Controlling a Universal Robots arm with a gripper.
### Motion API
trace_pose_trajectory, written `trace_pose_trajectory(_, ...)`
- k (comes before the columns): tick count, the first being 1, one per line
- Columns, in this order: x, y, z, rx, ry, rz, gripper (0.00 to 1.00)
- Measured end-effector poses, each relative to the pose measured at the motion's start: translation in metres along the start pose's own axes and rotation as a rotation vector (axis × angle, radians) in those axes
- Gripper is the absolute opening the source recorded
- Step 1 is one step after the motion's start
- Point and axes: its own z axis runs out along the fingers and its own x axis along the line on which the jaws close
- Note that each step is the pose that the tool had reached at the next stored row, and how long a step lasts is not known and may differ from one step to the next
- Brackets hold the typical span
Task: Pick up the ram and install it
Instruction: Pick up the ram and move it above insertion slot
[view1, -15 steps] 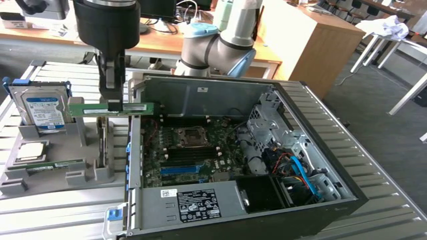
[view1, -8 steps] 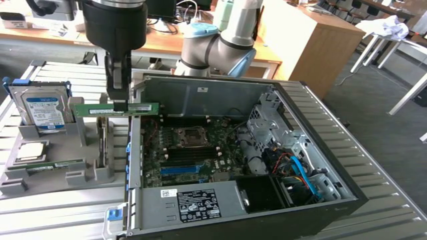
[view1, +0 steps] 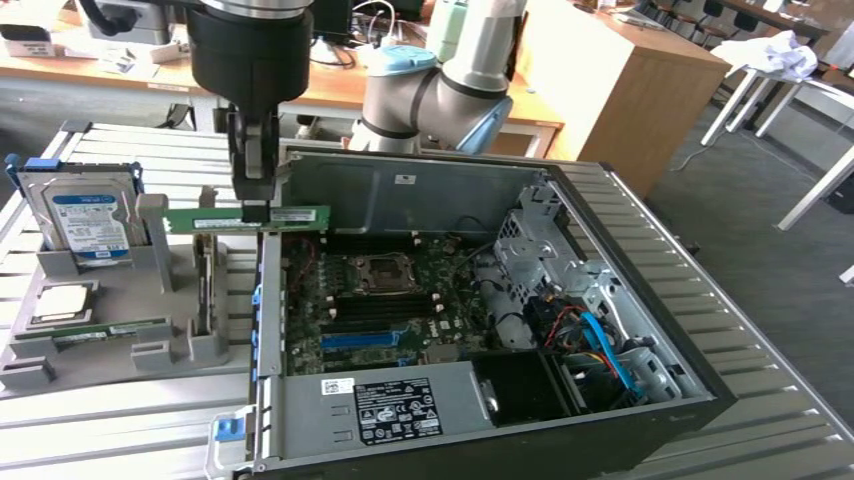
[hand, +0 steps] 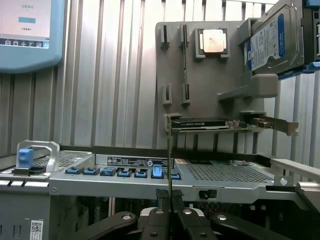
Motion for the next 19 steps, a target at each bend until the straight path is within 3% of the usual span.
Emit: trace_pose_trajectory(19, 0.001, -0.0261, -0.0002, 0.0000, 0.0001, 0.000, 0.13)
